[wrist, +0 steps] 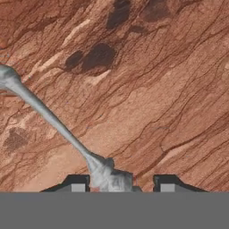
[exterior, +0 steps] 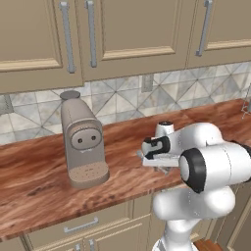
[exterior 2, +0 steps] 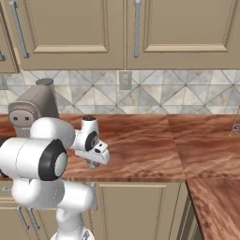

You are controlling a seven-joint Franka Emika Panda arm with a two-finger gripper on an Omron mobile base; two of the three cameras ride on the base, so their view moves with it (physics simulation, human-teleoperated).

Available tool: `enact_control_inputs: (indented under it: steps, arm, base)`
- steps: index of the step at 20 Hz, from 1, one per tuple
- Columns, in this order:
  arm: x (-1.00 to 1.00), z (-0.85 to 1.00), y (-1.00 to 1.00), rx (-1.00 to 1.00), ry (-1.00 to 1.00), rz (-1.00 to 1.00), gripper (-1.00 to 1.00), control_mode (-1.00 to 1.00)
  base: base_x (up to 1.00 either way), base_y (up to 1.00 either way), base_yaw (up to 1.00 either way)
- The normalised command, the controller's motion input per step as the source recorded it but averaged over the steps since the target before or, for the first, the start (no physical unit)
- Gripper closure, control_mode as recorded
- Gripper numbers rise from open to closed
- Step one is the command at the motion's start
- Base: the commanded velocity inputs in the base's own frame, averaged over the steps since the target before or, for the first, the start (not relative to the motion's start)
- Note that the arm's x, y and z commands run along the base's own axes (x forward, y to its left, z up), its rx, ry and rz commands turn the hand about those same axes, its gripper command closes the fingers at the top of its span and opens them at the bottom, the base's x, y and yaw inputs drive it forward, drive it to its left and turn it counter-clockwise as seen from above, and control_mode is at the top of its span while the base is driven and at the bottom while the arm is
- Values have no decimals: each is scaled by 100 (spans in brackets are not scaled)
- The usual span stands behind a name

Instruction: Take the fork and place it on the left side of the plate. Then take the spoon and place it on the right side of the plate. Make sure they're directly next to the plate.

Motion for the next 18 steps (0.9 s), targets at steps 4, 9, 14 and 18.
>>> enact_control_inputs:
  steps: [4, 9, 14, 18]
  arm:
    - [-79, 0, 0, 0, -17, -10, 100, -100]
    - [-65, 0, 0, 2, -16, -13, 100, -100]
    - [-19, 17, 0, 6, -15, -15, 100, -100]
    - [-8, 39, 0, 8, -13, -14, 100, -100]
  base:
    - [0, 0, 0]
    - [0, 0, 0]
    - [0, 0, 0]
    - [0, 0, 0]
